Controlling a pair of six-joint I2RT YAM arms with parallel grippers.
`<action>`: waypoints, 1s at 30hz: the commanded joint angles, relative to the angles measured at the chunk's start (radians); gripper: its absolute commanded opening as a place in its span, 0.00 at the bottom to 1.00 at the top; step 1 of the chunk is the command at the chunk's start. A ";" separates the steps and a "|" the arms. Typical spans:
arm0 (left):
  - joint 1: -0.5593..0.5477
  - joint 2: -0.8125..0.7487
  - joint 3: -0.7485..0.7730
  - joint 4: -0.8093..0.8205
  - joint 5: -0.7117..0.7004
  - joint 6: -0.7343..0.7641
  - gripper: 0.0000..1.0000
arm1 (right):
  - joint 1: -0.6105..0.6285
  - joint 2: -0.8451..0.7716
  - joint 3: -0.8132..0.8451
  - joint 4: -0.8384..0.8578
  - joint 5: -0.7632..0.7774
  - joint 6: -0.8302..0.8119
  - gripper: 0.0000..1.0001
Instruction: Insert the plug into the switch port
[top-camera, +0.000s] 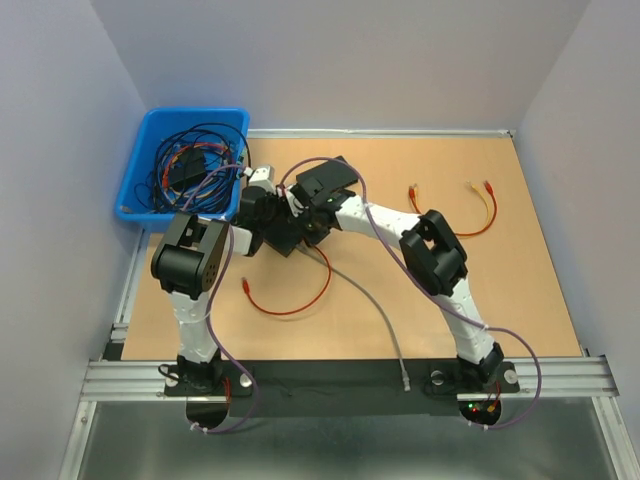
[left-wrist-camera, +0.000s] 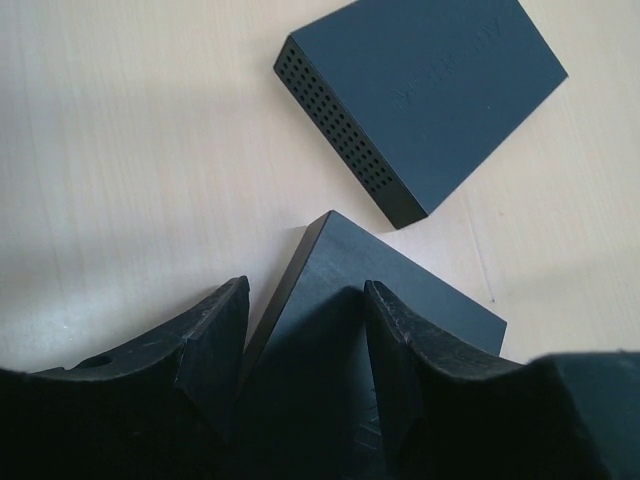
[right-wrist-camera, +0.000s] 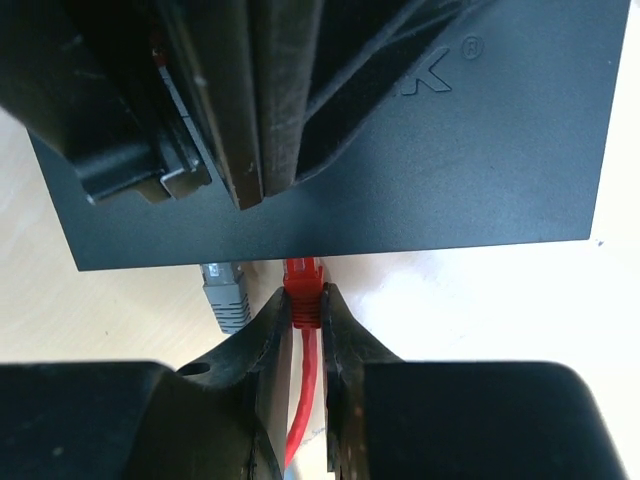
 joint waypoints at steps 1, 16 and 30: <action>-0.161 0.043 -0.052 -0.243 0.291 -0.162 0.58 | 0.003 0.015 0.221 0.691 -0.001 0.068 0.01; -0.154 0.013 -0.094 -0.257 0.245 -0.208 0.58 | 0.003 -0.025 0.133 0.745 -0.009 0.079 0.01; -0.122 0.012 -0.030 -0.329 0.199 -0.175 0.58 | 0.003 -0.417 -0.521 0.899 0.131 0.107 0.36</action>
